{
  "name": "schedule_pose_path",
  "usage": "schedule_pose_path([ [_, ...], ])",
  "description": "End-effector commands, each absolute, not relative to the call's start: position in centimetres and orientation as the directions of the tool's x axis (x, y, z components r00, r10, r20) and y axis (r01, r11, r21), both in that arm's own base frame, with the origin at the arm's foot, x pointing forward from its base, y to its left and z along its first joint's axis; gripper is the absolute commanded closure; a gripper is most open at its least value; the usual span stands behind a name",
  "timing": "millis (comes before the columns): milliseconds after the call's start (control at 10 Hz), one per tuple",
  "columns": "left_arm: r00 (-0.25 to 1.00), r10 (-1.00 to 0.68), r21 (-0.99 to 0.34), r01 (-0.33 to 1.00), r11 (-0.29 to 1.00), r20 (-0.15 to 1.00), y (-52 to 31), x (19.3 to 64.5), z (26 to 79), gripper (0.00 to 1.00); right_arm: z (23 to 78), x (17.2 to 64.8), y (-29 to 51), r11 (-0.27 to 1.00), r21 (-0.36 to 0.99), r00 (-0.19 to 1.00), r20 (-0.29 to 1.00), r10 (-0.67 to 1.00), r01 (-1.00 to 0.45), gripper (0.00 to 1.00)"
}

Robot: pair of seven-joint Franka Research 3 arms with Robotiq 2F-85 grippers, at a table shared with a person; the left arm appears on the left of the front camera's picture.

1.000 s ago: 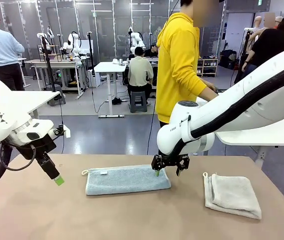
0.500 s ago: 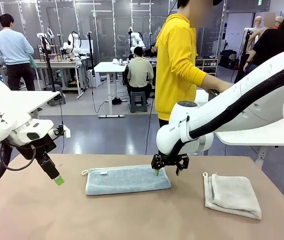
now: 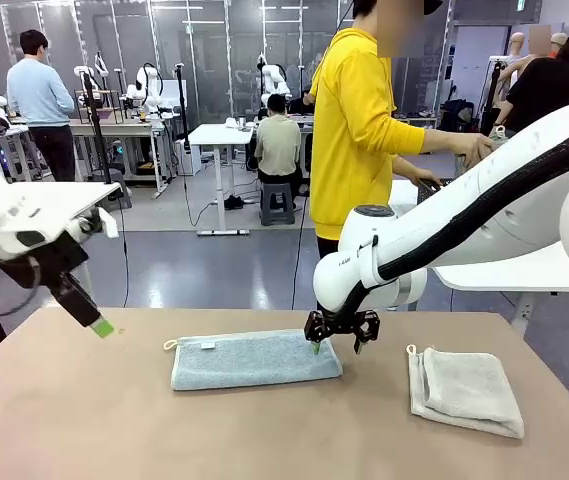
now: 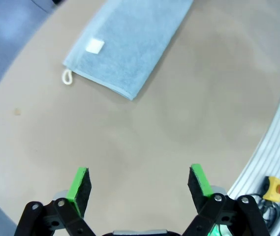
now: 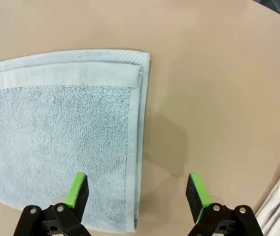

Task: Fold the towels and place them in the basket.
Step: When a person lays out a Towel with hook on the table, fold it in half twice.

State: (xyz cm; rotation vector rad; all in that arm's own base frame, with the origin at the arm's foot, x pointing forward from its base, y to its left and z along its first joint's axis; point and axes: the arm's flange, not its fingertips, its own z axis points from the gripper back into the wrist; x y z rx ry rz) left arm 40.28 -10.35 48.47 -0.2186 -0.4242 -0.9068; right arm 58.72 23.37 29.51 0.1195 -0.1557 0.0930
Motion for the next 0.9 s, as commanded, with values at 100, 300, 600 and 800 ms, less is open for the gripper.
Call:
schedule_pose_path([
  [100, 0.584, -0.634, 0.042, 0.718, 0.695, 0.506, -8.2, 35.8, 52.1, 0.00, 29.5, 59.7, 24.2, 0.996, 0.059, 0.987, 0.156, 0.051, -0.061, 0.00],
  [300, 0.592, -0.569, 0.062, 0.660, 0.749, 0.572, -7.5, 34.0, 55.5, 0.00, 29.5, 59.9, 24.3, 0.997, 0.055, 0.986, 0.160, 0.041, -0.050, 0.00],
  [600, 0.613, -0.547, 0.019, 0.656, 0.754, 0.570, -6.4, 34.6, 58.8, 0.00, 29.5, 59.9, 24.4, 0.997, 0.056, 0.988, 0.152, 0.040, -0.049, 0.00],
  [800, 0.628, -0.544, -0.016, 0.663, 0.749, 0.556, -6.6, 35.1, 60.5, 0.00, 29.6, 59.9, 24.5, 0.997, 0.054, 0.988, 0.146, 0.041, -0.049, 0.00],
])
